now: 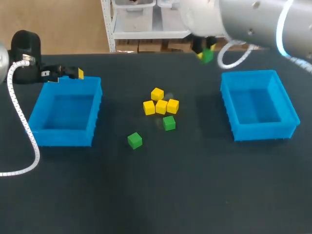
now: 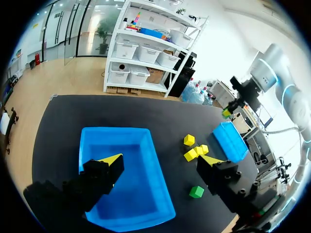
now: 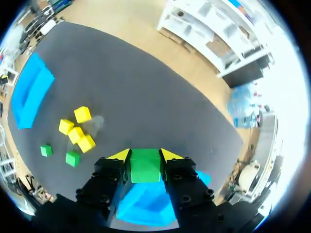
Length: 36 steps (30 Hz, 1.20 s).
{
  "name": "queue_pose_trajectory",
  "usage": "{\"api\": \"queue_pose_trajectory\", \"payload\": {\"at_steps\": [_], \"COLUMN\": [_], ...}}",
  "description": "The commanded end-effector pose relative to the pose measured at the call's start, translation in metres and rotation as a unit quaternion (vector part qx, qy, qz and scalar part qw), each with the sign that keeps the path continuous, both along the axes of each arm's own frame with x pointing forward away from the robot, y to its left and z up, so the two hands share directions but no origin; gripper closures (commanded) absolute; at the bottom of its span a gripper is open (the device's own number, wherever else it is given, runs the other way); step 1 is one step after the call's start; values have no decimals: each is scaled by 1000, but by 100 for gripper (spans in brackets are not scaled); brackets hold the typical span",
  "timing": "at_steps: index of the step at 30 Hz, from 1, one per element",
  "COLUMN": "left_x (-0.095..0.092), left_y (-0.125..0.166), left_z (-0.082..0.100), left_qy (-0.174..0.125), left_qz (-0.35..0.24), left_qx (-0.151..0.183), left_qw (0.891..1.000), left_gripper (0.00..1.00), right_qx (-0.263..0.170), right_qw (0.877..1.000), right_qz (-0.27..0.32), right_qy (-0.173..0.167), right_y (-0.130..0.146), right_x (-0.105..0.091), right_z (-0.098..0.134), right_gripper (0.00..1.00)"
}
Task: Put the green cubes in the right bin and the yellow cubes in the left bin.
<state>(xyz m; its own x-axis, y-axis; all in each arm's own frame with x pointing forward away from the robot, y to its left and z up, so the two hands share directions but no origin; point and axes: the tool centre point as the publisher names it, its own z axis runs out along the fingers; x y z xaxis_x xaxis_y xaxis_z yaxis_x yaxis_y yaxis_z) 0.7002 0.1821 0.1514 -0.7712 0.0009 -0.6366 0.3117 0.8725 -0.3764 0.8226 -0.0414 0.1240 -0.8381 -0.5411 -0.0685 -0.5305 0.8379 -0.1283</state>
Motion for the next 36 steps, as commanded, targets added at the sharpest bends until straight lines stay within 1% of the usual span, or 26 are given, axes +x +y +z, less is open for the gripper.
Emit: {"api": "queue_pose_trajectory", "payload": {"at_steps": [1, 6, 14, 17, 20, 22, 23, 27, 31, 34, 36], "left_x": [0, 0, 0, 0, 0, 0, 0, 0, 0, 0, 0], "left_y": [2, 2, 2, 2, 2, 2, 2, 2, 2, 2, 2], "left_z": [-1, -1, -1, -1, -1, -1, -1, -1, -1, -1, -1], "left_qy": [-3, -3, -3, -3, -3, -3, -3, -3, -3, -3, -3], "left_qz": [-3, -3, -3, -3, -3, -3, -3, -3, -3, -3, -3], "left_qx": [-4, -4, -4, -4, -4, -4, -4, -4, -4, -4, -4], "left_qw": [1000, 1000, 1000, 1000, 1000, 1000, 1000, 1000, 1000, 1000, 1000], "left_gripper": [0, 0, 0, 0, 0, 0, 0, 0, 0, 0, 0], "right_qx": [74, 72, 62, 60, 61, 60, 59, 55, 52, 54, 58], "right_qw": [991, 991, 990, 989, 990, 991, 991, 993, 995, 996, 996], "right_qz": [-4, -37, -102, -121, -121, -111, -109, -92, -67, -42, -14], "right_qy": [-111, -103, -73, -59, -43, -41, -43, -45, -47, -56, -59], "right_y": [-56, -79, -118, -130, -132, -128, -126, -117, -103, -82, -60], "right_x": [-71, -95, -130, -135, -136, -135, -134, -128, -121, -114, -112], "right_z": [6, -1, -30, -44, -52, -53, -52, -47, -36, -21, -14], "right_gripper": [100, 100, 100, 100, 100, 64, 0, 0, 0, 0, 0]}}
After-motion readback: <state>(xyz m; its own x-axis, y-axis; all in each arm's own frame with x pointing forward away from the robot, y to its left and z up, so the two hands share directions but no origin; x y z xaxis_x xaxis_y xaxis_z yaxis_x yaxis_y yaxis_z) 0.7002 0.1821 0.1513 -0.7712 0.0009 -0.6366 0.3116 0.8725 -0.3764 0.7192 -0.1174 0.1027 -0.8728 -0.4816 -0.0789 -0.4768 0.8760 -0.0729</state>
